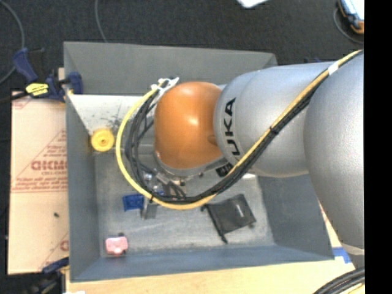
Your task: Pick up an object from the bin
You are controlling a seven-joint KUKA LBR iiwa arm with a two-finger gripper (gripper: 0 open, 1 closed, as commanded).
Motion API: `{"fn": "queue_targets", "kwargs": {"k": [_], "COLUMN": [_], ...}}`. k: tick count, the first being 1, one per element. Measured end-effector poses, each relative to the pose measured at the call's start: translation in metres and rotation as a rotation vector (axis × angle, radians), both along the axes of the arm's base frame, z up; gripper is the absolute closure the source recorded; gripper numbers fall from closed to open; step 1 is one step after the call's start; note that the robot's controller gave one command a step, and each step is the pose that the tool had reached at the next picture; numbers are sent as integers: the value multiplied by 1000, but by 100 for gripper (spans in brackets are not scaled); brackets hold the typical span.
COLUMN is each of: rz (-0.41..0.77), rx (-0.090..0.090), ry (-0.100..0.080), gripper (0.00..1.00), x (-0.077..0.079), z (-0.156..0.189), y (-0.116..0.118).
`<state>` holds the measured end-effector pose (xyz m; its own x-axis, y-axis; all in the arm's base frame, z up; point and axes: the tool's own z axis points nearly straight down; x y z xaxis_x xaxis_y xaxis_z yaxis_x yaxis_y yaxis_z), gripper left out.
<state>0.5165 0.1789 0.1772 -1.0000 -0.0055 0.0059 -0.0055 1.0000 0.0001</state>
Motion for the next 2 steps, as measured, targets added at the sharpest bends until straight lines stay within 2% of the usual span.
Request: {"fn": "queue_targets", "kwargs": {"k": [1,2], "rz": [-5,-25], "rx": [2,2], "ry": [-7,0], "gripper": [0,0], "x": [2,68], "z": [5,-109], "y": [-1,-6]}}
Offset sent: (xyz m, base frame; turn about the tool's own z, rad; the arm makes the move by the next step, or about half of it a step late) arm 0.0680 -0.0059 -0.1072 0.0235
